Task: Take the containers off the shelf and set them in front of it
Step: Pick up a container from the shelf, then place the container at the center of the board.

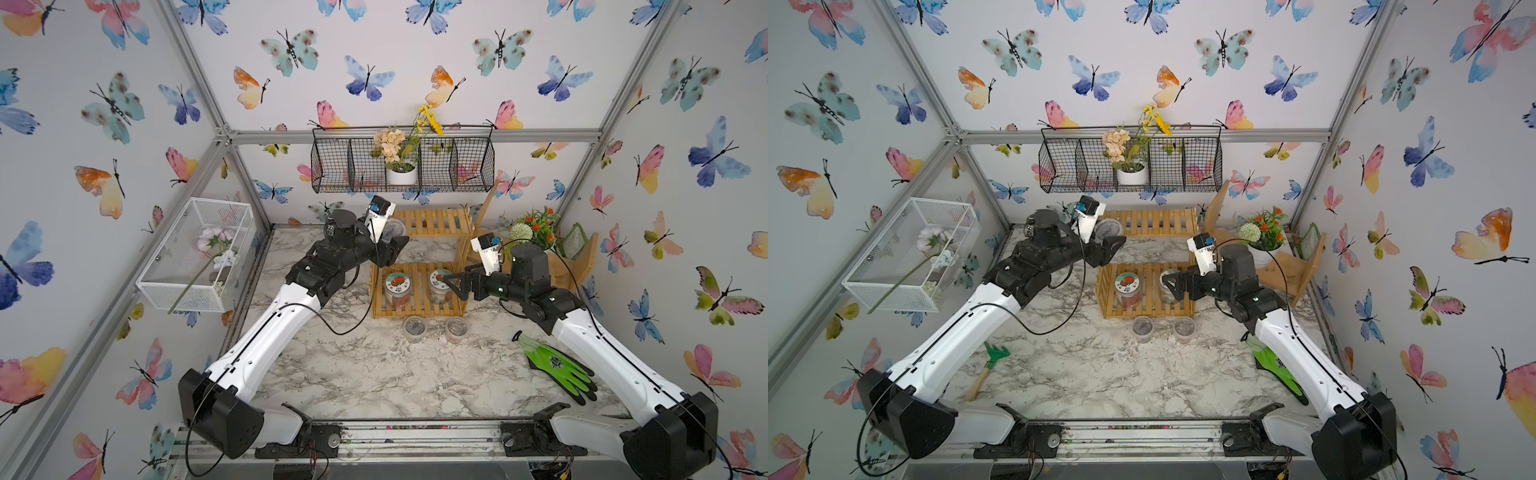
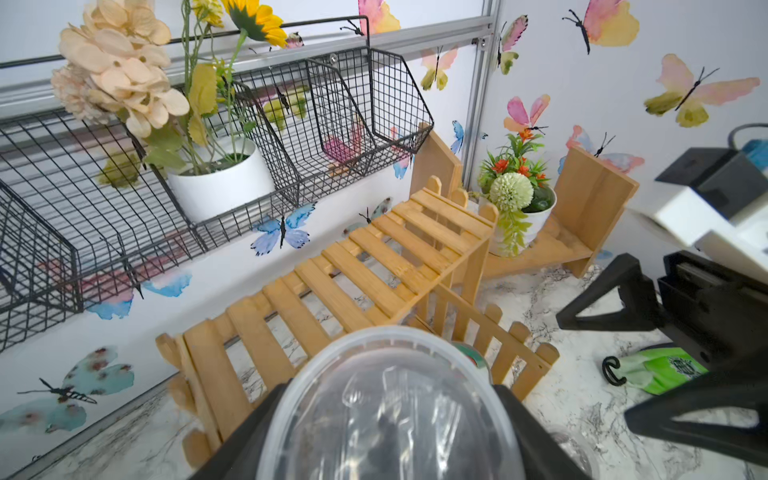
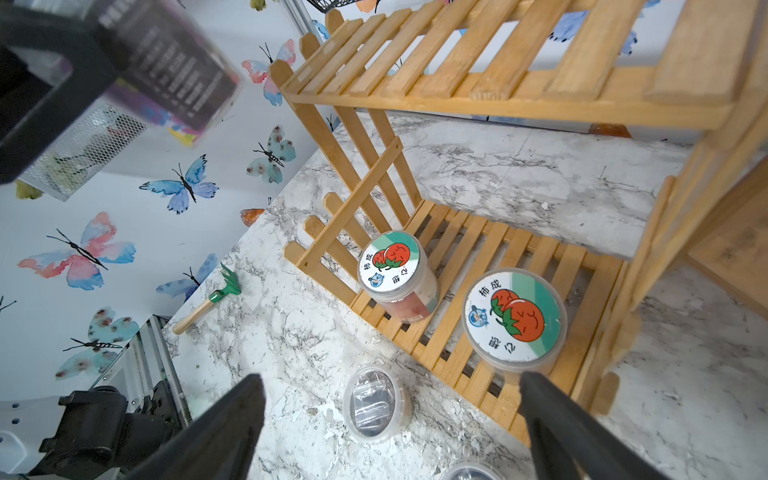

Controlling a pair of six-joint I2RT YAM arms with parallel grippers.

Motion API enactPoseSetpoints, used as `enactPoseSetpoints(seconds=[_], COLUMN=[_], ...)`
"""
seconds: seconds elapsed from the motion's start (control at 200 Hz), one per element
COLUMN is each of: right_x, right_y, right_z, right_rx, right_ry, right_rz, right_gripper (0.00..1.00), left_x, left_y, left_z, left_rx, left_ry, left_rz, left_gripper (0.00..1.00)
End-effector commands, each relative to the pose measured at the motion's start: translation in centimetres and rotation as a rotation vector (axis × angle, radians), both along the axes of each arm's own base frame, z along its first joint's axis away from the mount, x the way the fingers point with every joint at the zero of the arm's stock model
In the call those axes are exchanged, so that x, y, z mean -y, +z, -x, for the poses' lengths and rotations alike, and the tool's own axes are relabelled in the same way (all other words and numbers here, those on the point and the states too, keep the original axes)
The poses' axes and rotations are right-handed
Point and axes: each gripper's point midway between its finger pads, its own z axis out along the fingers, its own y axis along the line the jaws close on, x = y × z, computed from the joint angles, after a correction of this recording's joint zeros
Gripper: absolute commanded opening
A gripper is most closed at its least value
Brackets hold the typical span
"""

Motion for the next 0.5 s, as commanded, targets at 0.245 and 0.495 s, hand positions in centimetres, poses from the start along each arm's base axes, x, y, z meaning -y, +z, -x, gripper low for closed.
enactPoseSetpoints(seconds=[0.245, 0.495], right_x=[0.9, 1.5], right_y=[-0.9, -1.6], right_z=[2.3, 3.3], right_rx=[-0.04, -0.053], right_ry=[-0.001, -0.011], right_rz=[-0.016, -0.005], right_gripper=[0.98, 0.98], left_x=[-2.2, -2.6], left_y=[-2.6, -6.3], left_z=[5.6, 7.9], left_rx=[0.006, -0.016], left_ry=[0.058, 0.073], left_rz=[-0.013, -0.017], left_gripper=[0.65, 0.65])
